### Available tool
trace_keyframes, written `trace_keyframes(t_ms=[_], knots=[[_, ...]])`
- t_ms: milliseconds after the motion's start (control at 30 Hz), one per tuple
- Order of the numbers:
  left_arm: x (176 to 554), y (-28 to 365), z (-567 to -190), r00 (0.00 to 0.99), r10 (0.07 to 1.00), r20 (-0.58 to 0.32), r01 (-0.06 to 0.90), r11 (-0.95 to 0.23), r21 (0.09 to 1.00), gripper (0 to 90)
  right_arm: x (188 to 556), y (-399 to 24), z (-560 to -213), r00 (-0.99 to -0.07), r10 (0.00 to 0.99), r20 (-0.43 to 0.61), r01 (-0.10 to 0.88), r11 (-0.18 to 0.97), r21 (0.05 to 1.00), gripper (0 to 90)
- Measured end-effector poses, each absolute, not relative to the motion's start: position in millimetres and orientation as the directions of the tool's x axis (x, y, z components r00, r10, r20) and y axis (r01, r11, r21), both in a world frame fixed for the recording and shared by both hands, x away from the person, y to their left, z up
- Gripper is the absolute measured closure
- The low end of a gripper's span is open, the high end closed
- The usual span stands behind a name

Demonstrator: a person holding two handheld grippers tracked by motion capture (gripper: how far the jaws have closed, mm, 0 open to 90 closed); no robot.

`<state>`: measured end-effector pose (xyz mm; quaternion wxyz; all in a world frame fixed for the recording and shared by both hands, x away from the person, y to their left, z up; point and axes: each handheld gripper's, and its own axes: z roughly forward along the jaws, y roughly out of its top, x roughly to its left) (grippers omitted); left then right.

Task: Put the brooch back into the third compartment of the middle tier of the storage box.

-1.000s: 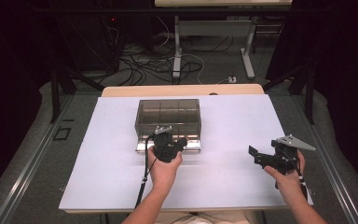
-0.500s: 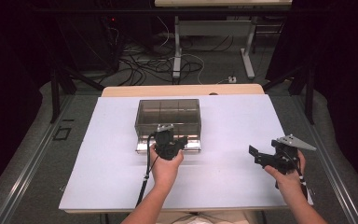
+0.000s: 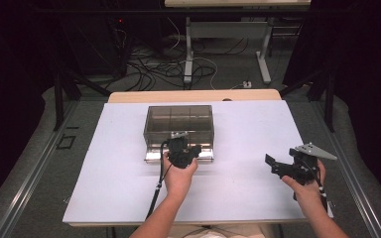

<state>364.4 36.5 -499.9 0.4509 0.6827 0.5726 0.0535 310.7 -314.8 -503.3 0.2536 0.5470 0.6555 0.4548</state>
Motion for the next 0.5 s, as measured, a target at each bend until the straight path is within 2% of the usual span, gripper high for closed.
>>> trace_keyframes(t_ms=[500], knots=[[368.6, 33.6, -507.2, 0.325, 0.844, -0.427, 0.748, 0.047, 0.662, 89.6, 312.4, -313.5, -503.7, -0.275, 0.947, 0.163, 0.471, -0.015, 0.882, 3.5]])
